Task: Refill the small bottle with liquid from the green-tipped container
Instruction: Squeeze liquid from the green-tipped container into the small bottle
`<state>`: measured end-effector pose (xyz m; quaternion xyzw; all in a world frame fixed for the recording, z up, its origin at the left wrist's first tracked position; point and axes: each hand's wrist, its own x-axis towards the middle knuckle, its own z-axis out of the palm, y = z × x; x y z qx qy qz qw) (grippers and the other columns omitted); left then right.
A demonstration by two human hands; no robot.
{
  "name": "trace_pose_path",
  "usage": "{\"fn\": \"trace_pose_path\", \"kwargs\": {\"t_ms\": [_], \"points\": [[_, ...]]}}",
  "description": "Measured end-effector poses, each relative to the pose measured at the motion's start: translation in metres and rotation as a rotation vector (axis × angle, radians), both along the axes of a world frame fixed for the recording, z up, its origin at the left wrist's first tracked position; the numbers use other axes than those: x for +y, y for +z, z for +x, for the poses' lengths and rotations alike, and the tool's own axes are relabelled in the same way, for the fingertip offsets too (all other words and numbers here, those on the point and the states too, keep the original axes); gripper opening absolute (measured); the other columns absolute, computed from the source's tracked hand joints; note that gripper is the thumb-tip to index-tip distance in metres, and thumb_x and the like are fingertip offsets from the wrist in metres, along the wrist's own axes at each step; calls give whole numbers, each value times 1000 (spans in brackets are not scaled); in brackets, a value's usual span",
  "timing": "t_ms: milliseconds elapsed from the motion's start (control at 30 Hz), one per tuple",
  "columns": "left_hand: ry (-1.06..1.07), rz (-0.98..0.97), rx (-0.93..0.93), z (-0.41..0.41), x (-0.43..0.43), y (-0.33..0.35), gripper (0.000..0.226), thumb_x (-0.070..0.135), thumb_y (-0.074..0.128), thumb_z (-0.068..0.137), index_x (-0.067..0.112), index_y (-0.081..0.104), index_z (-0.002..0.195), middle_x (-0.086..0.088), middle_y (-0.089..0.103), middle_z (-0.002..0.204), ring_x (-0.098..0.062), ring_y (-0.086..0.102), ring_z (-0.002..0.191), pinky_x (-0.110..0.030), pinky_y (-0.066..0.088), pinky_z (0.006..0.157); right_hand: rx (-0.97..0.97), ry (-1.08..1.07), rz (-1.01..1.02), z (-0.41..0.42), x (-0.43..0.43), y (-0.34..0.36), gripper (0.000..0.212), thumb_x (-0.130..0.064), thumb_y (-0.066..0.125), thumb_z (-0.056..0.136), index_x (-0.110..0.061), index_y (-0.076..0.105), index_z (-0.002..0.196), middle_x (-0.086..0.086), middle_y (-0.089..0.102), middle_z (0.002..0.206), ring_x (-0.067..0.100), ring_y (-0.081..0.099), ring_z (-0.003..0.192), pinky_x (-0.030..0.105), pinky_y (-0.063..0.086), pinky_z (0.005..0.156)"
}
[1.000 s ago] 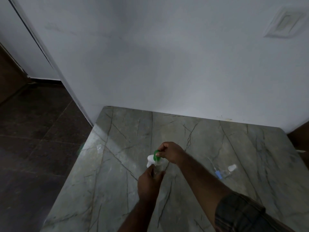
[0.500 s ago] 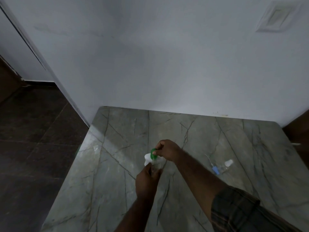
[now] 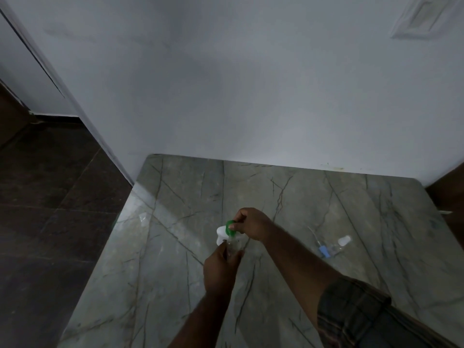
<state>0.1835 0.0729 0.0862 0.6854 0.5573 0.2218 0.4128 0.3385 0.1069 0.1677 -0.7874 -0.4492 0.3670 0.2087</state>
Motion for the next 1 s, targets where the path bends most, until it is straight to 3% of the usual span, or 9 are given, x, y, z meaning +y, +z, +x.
{"fn": "trace_pose_path", "kwargs": {"t_ms": [133, 333, 467, 700, 900, 1000], "points": [[-3, 12, 8, 1, 2, 9, 22, 55, 64, 83, 37, 65, 96, 17, 68, 75, 5, 63, 68, -12, 44, 58, 7, 0, -8, 3, 3, 8, 30, -32, 78, 77, -12, 70, 99, 4, 71, 100, 13, 62, 81, 18, 43, 59], [-8, -8, 2, 1, 2, 9, 22, 51, 65, 86, 32, 67, 96, 15, 68, 75, 4, 63, 67, -12, 43, 59, -13, 10, -24, 0, 3, 9, 30, -32, 77, 78, -13, 70, 100, 3, 70, 103, 19, 65, 94, 30, 49, 76], [-6, -35, -14, 0, 0, 6, 20, 51, 66, 85, 33, 67, 94, 16, 69, 75, 6, 63, 67, -11, 44, 59, -10, 2, -23, -1, 2, 3, 30, -30, 76, 80, -11, 68, 101, 4, 69, 104, 20, 64, 95, 27, 45, 73], [0, -24, -6, 0, 0, 10, 19, 48, 67, 85, 33, 68, 95, 16, 69, 75, 6, 63, 68, -9, 41, 57, -2, 10, -22, 1, 2, 9, 30, -32, 77, 78, -12, 69, 100, 3, 69, 103, 16, 63, 91, 28, 48, 75], [-13, -3, 13, 0, 3, 9, 23, 50, 66, 85, 30, 67, 96, 11, 69, 77, 0, 64, 70, -13, 43, 59, 18, -14, -34, 1, 4, 10, 27, -31, 78, 77, -13, 70, 96, 5, 71, 97, 14, 63, 78, 24, 47, 62], [-17, 8, 18, 0, 2, 5, 22, 50, 67, 85, 31, 67, 95, 12, 67, 75, 0, 63, 69, -12, 41, 58, -7, -19, -33, -1, 3, 2, 27, -32, 77, 78, -14, 68, 96, 5, 69, 101, 13, 59, 83, 26, 45, 69]]}}
